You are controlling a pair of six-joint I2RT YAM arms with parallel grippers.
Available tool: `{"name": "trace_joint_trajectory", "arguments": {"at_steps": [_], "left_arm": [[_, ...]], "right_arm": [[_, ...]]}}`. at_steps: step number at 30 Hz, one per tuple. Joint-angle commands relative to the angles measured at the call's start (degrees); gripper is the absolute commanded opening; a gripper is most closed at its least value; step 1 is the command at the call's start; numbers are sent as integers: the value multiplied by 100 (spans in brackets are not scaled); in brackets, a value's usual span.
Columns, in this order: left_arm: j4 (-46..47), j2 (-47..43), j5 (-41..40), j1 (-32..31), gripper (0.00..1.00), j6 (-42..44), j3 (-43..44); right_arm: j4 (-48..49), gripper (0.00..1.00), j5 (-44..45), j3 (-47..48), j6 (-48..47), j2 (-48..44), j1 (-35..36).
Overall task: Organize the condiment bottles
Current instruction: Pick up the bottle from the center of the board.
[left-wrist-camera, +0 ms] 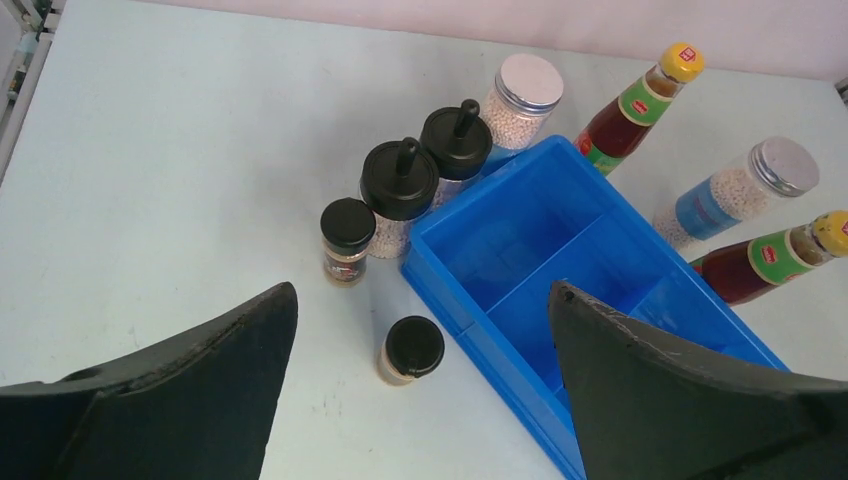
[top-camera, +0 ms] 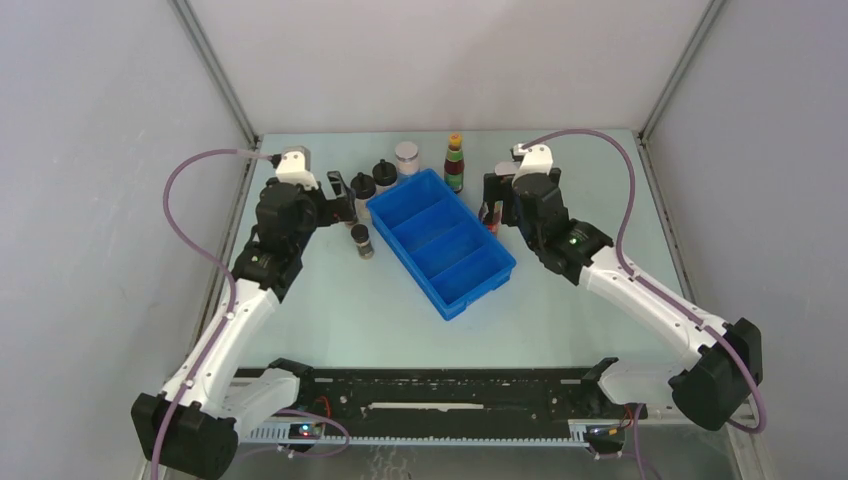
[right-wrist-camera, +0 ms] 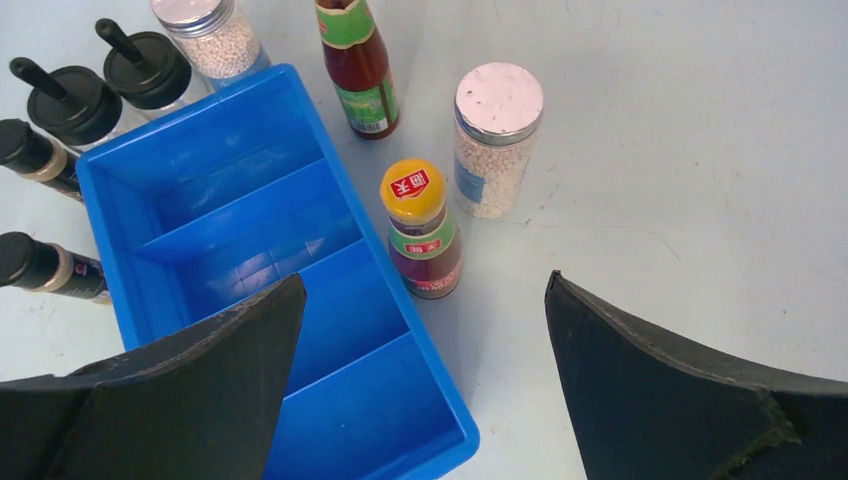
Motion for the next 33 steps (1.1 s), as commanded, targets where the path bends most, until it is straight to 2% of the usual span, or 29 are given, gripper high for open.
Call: {"name": "trace_joint_trajectory", "arguments": {"at_steps": [1, 11, 33], "left_arm": [[282, -98, 110, 43, 100, -89, -183], [414, -190, 103, 39, 99, -73, -321], [501, -386, -48, 37, 99, 44, -463]], "right_arm": [[440, 100, 356, -295, 89, -262, 96], [887, 98, 870, -677, -22, -199, 89], [1860, 96, 291, -1382, -230, -426, 16]]}}
